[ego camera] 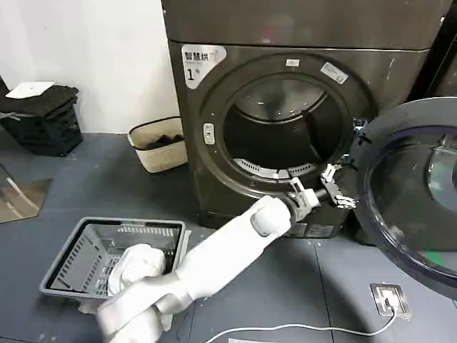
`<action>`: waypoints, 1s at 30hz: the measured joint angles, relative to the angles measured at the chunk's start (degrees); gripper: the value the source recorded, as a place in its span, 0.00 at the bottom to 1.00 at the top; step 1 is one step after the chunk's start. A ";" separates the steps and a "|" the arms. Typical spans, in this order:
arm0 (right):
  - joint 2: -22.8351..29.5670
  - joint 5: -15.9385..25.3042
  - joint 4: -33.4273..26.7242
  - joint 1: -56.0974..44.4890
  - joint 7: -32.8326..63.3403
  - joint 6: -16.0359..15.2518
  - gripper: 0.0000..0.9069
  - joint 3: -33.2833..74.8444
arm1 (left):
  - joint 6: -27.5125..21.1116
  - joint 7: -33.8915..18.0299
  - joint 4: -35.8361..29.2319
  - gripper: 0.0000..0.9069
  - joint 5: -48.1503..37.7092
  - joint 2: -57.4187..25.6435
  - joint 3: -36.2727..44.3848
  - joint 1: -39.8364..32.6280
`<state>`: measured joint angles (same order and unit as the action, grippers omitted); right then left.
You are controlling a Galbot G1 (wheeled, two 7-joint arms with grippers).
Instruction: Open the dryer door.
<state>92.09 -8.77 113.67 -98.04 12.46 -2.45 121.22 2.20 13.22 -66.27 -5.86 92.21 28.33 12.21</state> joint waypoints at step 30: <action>0.10 0.56 0.37 0.45 -1.29 0.81 1.00 -2.82 | -11.20 -1.85 -2.59 1.00 -6.79 -0.02 0.37 -3.14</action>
<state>92.19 -8.20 114.04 -97.59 11.17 -1.64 118.40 -9.00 11.37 -68.86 -12.64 92.19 28.70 9.07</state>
